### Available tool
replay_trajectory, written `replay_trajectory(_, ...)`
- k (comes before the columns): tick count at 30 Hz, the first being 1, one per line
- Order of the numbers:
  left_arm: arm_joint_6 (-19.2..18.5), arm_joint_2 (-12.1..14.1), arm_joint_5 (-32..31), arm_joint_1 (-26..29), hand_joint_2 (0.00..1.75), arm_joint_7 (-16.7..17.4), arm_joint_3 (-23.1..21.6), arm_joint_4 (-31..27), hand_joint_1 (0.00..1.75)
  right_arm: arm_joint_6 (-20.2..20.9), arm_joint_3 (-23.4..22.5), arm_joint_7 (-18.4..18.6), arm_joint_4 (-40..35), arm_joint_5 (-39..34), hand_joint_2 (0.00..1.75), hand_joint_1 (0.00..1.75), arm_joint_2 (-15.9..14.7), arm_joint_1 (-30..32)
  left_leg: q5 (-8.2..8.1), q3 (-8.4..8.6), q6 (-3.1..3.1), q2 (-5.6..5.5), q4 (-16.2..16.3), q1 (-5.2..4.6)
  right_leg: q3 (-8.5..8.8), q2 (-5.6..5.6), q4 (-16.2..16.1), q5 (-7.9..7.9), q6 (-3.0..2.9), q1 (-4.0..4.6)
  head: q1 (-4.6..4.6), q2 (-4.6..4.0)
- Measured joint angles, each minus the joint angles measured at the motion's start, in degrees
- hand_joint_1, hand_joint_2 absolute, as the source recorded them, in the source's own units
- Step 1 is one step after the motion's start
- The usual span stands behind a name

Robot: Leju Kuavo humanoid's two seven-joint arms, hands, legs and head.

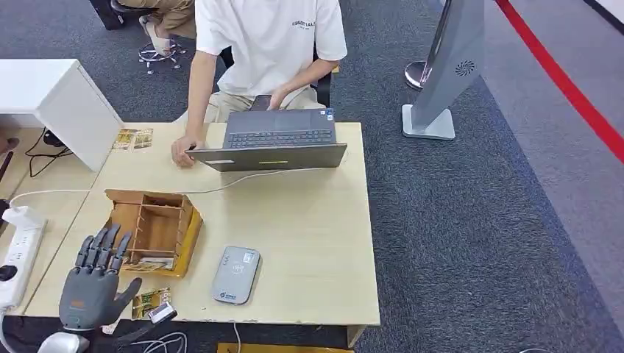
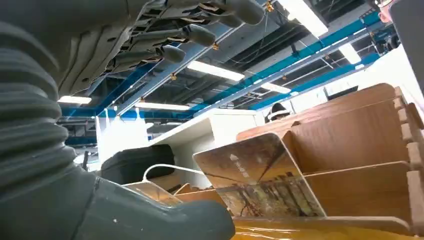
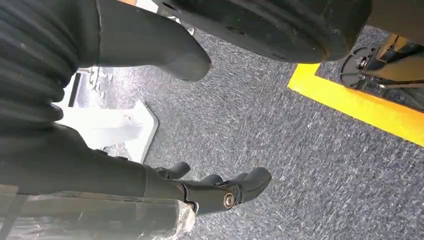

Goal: Pass the card to the sensor for recognition and then transmit it.

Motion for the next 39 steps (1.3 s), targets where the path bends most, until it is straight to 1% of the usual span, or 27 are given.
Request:
replay_trajectory(7, 0.0, 0.46, 0.35, -0.95, 1.75, 1.2, -0.44, 0.63, 0.0, 0.02, 0.0, 0.0, 0.02, 0.17, 1.75, 0.0, 0.0, 0.01, 0.0, -0.01, 0.0, 0.0, 0.0, 0.0, 0.0, -0.01, 0.0, 0.0, 0.0, 0.0, 0.02, 0.0)
replay_trajectory(26, 0.0, 0.85, 1.03, -1.73, 1.75, 1.35, -1.95, 2.84, 0.0, 0.0, -0.02, -0.15, 0.02, 0.7, 1.75, 0.0, 0.0, 0.05, 0.01, 0.0, -0.01, 0.0, 0.0, 0.0, -0.01, 0.0, 0.0, 0.0, 0.0, 0.0, 0.0, 0.0)
replay_trajectory(33, 0.0, 0.92, 1.25, -1.87, 1.75, 2.23, -3.32, 3.41, 0.0, 0.0, -0.02, -0.15, 0.02, 0.77, 1.75, 0.0, 0.0, 0.05, 0.02, 0.0, -0.03, 0.0, 0.0, 0.0, 0.0, 0.0, 0.0, 0.0, 0.0, 0.0, 0.0, 0.0)
replay_trajectory(39, 0.02, 0.96, 1.42, -2.38, 1.75, 2.34, -4.2, 3.89, 0.0, 0.0, -0.02, -0.15, 0.02, 0.83, 1.75, 0.0, 0.0, 0.04, 0.02, -0.01, -0.03, 0.0, 0.0, 0.0, 0.0, 0.0, 0.0, 0.0, 0.0, 0.0, 0.0, 0.0)
